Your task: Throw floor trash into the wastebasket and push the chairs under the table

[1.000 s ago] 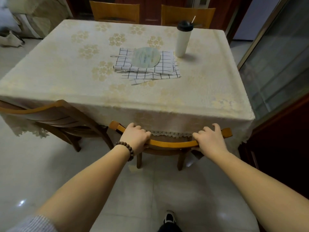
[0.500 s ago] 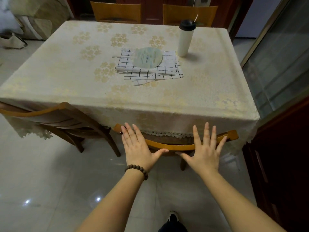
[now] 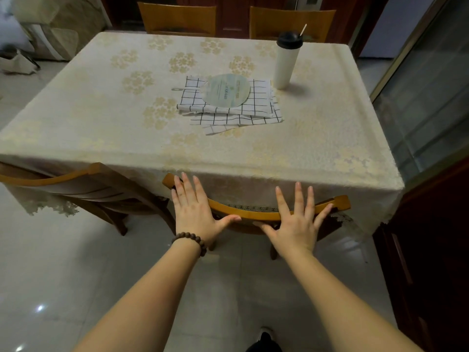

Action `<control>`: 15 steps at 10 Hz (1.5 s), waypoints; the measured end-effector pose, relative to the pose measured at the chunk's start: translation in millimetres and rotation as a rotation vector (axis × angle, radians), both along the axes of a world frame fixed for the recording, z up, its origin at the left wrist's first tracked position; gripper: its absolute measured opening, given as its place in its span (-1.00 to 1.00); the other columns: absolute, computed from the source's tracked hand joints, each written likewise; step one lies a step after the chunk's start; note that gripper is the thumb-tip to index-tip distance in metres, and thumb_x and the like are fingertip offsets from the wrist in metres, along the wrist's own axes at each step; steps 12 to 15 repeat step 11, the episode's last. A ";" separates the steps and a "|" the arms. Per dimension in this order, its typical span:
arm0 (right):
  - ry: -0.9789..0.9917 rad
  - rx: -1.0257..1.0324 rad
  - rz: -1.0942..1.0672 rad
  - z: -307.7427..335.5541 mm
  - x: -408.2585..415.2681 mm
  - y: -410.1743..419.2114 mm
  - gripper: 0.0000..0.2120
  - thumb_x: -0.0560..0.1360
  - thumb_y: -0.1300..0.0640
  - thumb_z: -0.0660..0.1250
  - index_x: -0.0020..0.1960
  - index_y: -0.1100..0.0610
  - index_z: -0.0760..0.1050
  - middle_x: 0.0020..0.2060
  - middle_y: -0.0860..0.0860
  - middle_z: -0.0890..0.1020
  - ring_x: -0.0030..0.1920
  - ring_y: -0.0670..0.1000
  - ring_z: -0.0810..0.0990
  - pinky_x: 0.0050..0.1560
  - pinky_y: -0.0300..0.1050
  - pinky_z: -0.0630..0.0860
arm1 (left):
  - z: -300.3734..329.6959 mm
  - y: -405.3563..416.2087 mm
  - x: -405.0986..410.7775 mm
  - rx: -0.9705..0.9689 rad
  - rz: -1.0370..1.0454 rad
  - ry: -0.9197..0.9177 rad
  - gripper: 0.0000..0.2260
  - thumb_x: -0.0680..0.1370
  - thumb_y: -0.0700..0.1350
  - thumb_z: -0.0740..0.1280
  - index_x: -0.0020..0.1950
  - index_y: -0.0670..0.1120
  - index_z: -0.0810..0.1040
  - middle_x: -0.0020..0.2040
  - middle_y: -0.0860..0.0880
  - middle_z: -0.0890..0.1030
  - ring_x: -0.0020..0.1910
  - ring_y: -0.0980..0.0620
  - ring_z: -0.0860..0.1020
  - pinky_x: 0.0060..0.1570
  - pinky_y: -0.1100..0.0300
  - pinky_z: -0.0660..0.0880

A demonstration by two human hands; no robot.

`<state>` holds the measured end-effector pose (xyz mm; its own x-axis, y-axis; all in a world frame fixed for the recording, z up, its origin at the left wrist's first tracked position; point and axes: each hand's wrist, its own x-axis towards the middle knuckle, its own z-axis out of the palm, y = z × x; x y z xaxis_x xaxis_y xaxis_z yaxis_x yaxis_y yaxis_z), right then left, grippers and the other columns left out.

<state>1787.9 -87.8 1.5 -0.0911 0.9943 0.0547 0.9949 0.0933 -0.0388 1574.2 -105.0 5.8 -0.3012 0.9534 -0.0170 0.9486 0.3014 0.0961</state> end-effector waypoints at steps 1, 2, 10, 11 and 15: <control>-0.012 -0.003 0.001 -1.1 -2.5 14.5 -0.09 0.29 -0.46 0.19 0.50 -0.17 -0.10 0.53 0.08 -0.13 0.49 0.19 -0.28 0.32 0.44 -0.37 | -1.5 13.5 -3.1 0.013 0.000 -0.003 0.26 0.12 0.68 -0.15 0.49 -0.23 -0.23 0.51 -0.31 -0.20 0.45 -0.22 -0.35 0.42 -0.15 -0.25; -0.023 -0.009 0.019 -1.5 10.4 30.3 -0.10 0.28 -0.48 0.15 0.49 -0.18 -0.07 0.53 0.08 -0.15 0.49 0.19 -0.28 0.33 0.44 -0.37 | -2.6 23.7 10.0 0.032 0.011 -0.021 0.25 0.13 0.67 -0.15 0.49 -0.25 -0.20 0.50 -0.33 -0.18 0.44 -0.23 -0.37 0.41 -0.14 -0.25; 0.121 -0.221 0.105 45.1 39.2 34.4 -0.17 0.37 -0.51 -0.05 0.51 -0.14 -0.13 0.54 0.04 -0.10 0.49 0.14 -0.31 0.42 0.28 -0.31 | 49.0 10.8 15.6 -0.096 -0.049 -0.149 -0.08 0.42 0.46 0.04 0.52 -0.13 -0.16 0.55 -0.15 -0.01 0.52 -0.13 -0.08 0.43 -0.18 -0.09; 0.207 -0.147 0.166 60.2 31.2 20.4 -0.27 0.46 -0.39 0.01 0.51 -0.10 -0.08 0.54 0.05 -0.06 0.50 0.10 -0.27 0.46 0.20 -0.25 | 64.7 -10.7 15.3 -0.016 -0.066 -0.171 -0.16 0.46 0.41 0.04 0.53 -0.11 -0.08 0.55 -0.09 0.07 0.51 -0.08 0.01 0.43 -0.19 -0.08; 0.207 -0.147 0.166 60.2 31.2 20.4 -0.27 0.46 -0.39 0.01 0.51 -0.10 -0.08 0.54 0.05 -0.06 0.50 0.10 -0.27 0.46 0.20 -0.25 | 64.7 -10.7 15.3 -0.016 -0.066 -0.171 -0.16 0.46 0.41 0.04 0.53 -0.11 -0.08 0.55 -0.09 0.07 0.51 -0.08 0.01 0.43 -0.19 -0.08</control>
